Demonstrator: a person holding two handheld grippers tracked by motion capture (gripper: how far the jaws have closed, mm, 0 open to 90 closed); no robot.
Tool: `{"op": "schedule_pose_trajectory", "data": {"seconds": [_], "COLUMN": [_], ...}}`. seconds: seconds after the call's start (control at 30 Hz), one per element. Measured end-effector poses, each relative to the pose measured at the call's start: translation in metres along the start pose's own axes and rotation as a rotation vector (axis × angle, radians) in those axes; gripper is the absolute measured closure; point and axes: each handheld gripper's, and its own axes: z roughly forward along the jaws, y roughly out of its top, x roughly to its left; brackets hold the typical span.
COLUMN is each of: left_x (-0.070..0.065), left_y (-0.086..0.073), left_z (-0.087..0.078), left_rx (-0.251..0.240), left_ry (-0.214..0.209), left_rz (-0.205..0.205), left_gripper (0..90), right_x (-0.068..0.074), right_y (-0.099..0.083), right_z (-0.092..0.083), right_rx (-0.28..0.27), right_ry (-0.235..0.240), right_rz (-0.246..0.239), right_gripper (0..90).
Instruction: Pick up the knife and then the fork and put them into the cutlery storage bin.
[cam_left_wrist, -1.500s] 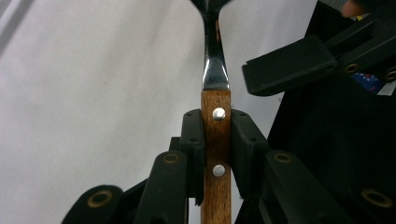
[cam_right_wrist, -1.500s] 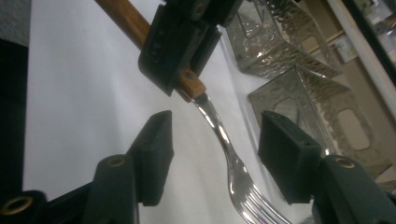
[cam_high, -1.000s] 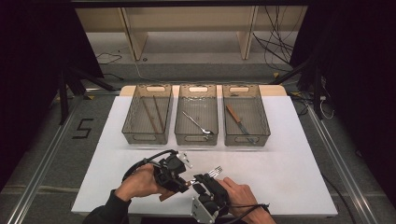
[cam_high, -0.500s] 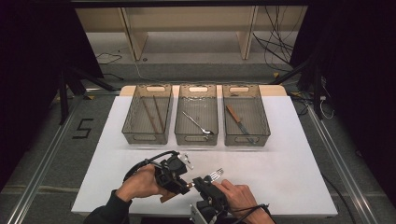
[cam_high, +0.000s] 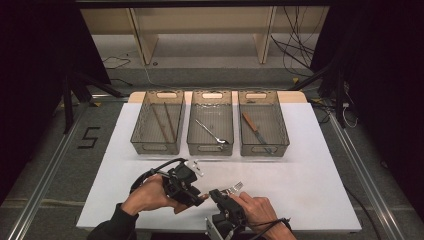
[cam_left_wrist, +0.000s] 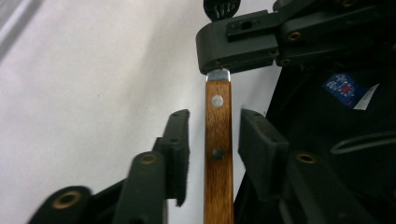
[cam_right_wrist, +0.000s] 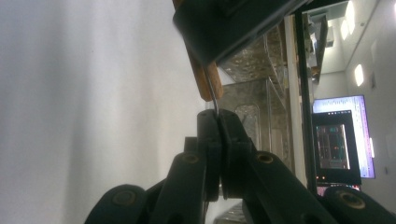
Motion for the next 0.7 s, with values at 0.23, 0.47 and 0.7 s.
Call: {"op": "schedule_pose_trajectory", "data": {"seconds": [0.23,0.47,0.7], "left_x": [0.008,0.014,0.015], "left_y": [-0.01,-0.02,-0.026], "left_z": [-0.021,-0.037,-0.048], "left_rx": [-0.084,-0.178,-0.258], "left_ry": [0.06,0.139,0.201], "left_rz": [-0.03,-0.068,-0.093], "left_gripper": [37.9,27.9,21.7], "right_x": [-0.008,-0.018,-0.026], "right_y": [-0.007,-0.019,-0.03], "right_z": [-0.001,-0.001,-0.001], "right_rx": [0.014,0.069,0.105], "right_ry": [-0.012,-0.001,0.013], "right_rz": [0.019,0.079,0.113], "right_gripper": [88.9,88.9,88.9]}}
